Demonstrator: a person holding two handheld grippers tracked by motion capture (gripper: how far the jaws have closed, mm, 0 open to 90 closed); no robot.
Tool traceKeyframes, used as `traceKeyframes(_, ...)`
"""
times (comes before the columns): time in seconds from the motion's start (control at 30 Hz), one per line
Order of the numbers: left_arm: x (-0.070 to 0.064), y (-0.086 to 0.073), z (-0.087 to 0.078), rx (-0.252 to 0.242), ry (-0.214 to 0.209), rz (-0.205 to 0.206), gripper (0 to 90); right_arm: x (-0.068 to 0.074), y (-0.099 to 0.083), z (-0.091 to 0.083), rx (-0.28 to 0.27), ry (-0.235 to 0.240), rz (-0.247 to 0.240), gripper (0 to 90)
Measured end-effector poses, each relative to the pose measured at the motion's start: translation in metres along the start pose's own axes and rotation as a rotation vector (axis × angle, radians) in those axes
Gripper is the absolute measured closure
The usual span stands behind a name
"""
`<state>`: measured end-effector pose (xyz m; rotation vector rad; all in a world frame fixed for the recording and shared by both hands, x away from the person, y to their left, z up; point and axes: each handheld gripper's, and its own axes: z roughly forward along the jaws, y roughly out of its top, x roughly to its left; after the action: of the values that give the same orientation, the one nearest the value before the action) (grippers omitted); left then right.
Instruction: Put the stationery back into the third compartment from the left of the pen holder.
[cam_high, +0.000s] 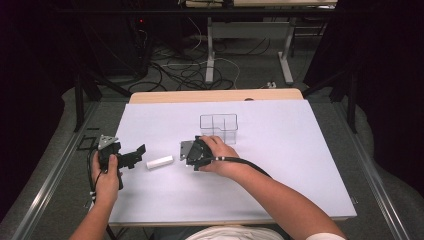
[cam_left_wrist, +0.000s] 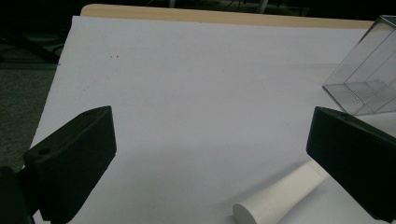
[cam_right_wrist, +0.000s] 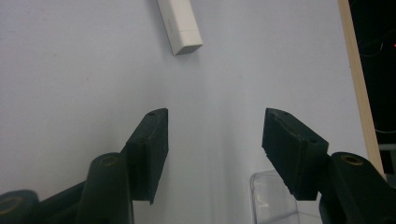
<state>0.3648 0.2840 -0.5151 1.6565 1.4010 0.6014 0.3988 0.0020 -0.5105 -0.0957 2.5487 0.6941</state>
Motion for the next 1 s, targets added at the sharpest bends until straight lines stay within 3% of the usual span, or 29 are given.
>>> traceKeyframes(0.13,-0.001,0.000,0.000,0.001,0.002,0.002,1.6,0.001,0.003,0.006,-0.010,0.007,-0.022,40.4)
traceKeyframes(0.23,-0.001,0.000,0.001,0.002,0.005,0.003,1.6,0.001,0.004,0.009,-0.006,0.055,-0.016,41.5)
traceKeyframes(0.43,0.003,0.001,0.001,0.003,0.018,-0.015,1.6,-0.002,0.009,0.022,-0.030,0.099,-0.016,42.8)
traceKeyframes(1.0,0.014,0.002,-0.001,-0.006,0.046,-0.039,1.6,0.002,0.065,0.055,-0.058,0.132,-0.123,43.6)
